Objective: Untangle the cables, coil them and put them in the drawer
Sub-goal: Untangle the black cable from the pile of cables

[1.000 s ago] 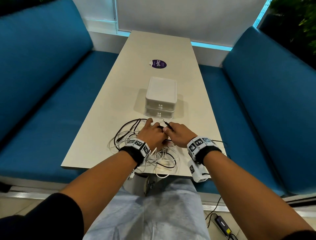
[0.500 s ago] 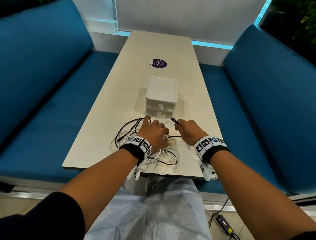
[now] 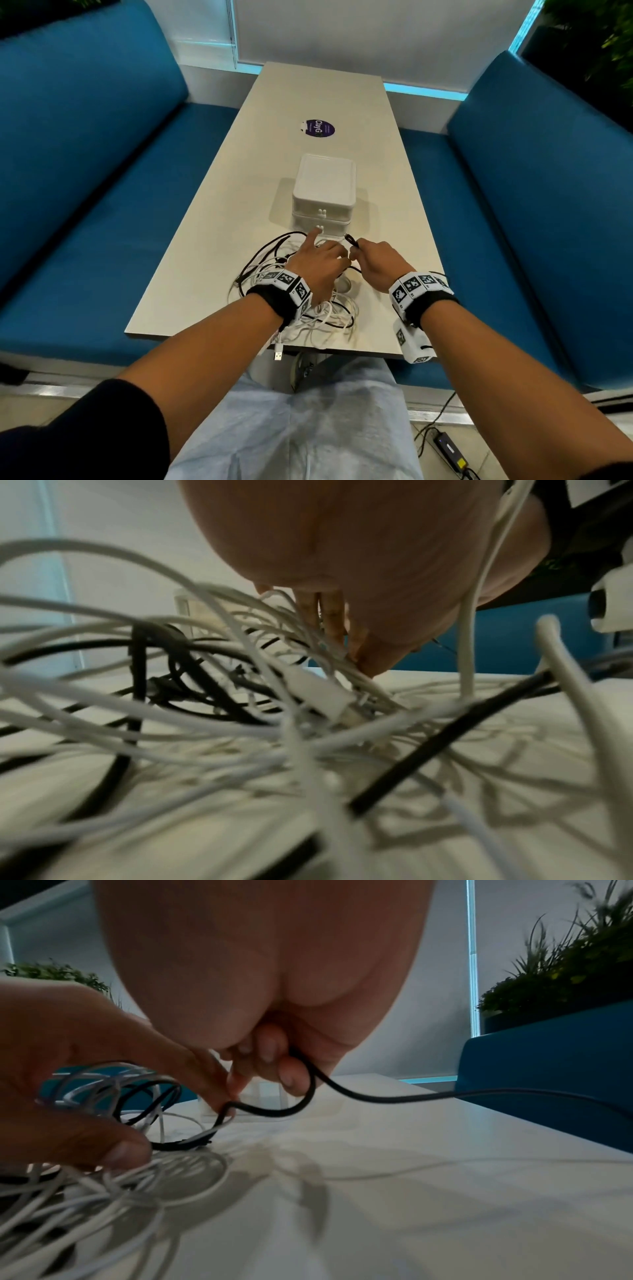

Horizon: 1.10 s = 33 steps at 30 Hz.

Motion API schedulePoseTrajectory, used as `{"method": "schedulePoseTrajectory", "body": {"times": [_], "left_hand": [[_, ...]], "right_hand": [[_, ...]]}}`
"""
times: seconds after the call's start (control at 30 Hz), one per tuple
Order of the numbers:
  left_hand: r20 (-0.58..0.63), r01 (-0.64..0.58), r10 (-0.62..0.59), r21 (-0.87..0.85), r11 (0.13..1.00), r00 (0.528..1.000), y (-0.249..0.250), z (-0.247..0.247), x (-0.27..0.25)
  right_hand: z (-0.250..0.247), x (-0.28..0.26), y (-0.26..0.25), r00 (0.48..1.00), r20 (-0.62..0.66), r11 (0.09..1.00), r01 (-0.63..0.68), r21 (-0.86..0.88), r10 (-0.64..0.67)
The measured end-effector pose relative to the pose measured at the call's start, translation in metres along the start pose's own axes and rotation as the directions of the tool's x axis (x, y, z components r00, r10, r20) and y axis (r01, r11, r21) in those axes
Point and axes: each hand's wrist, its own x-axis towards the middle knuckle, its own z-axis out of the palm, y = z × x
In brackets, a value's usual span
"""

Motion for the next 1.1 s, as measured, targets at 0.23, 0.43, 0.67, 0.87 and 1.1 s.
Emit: {"method": "schedulePoseTrajectory", "body": {"times": [0.23, 0.43, 0.67, 0.87, 1.1], "left_hand": [[0.048, 0.059, -0.056, -0.050, 0.997, 0.997, 0.007, 0.002, -0.001], [0.031, 0.085, -0.082, -0.132, 0.988, 0.996, 0.012, 0.005, 0.002], [-0.088, 0.172, -0.187, -0.160, 0.972, 0.978, 0.008, 0.015, 0.004], [-0.019, 0.162, -0.164, -0.079, 0.984, 0.986, -0.007, 0.017, 0.002], [-0.021, 0.083, -0.084, -0.060, 0.995, 0.996, -0.013, 0.016, 0.001]], "right_hand": [[-0.004, -0.004, 0.002, 1.000, -0.002, 1.000, -0.015, -0.015, 0.015], [-0.006, -0.005, 0.002, 1.000, -0.028, 0.997, -0.016, -0.080, 0.014], [0.001, -0.002, 0.002, 0.999, 0.046, 0.993, 0.025, -0.117, -0.020], [-0.005, -0.004, 0.013, 0.999, 0.037, 0.978, -0.031, -0.205, 0.039], [-0.016, -0.006, 0.032, 0.990, 0.014, 0.976, -0.133, -0.175, 0.137]]}}
